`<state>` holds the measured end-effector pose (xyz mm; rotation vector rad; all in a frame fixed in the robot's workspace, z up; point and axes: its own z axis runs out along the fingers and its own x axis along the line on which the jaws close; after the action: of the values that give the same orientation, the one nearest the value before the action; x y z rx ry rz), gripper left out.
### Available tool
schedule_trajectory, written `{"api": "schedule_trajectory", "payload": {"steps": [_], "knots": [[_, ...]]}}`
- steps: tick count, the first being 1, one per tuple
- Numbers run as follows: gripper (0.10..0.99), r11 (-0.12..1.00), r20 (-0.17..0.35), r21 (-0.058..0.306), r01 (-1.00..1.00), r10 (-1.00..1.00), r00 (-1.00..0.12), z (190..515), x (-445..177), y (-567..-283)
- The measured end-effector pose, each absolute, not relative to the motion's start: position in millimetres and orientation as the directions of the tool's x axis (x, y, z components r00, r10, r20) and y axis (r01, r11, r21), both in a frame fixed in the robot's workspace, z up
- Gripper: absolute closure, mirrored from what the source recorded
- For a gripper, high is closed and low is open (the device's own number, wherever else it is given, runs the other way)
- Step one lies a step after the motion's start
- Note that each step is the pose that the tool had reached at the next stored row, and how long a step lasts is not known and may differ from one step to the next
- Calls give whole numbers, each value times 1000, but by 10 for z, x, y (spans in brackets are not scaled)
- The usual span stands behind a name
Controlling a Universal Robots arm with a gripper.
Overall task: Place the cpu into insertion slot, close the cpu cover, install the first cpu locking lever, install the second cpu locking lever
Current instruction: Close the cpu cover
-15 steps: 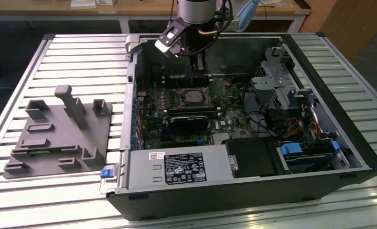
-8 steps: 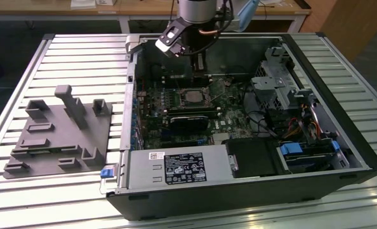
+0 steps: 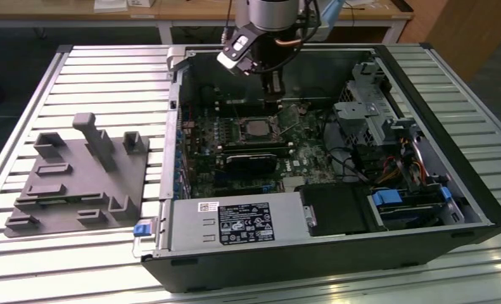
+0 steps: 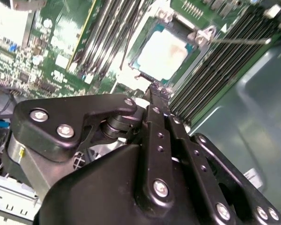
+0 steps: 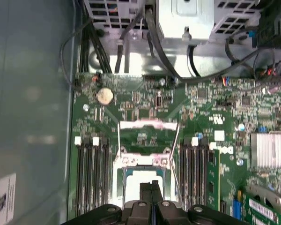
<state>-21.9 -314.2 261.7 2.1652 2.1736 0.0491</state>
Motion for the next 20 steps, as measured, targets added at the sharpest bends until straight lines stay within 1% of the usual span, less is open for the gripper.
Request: {"api": "schedule_trajectory", "payload": {"steps": [20], "knots": [[980,5,-29,74,997,1000,-3,2617,417,-3143]]}}
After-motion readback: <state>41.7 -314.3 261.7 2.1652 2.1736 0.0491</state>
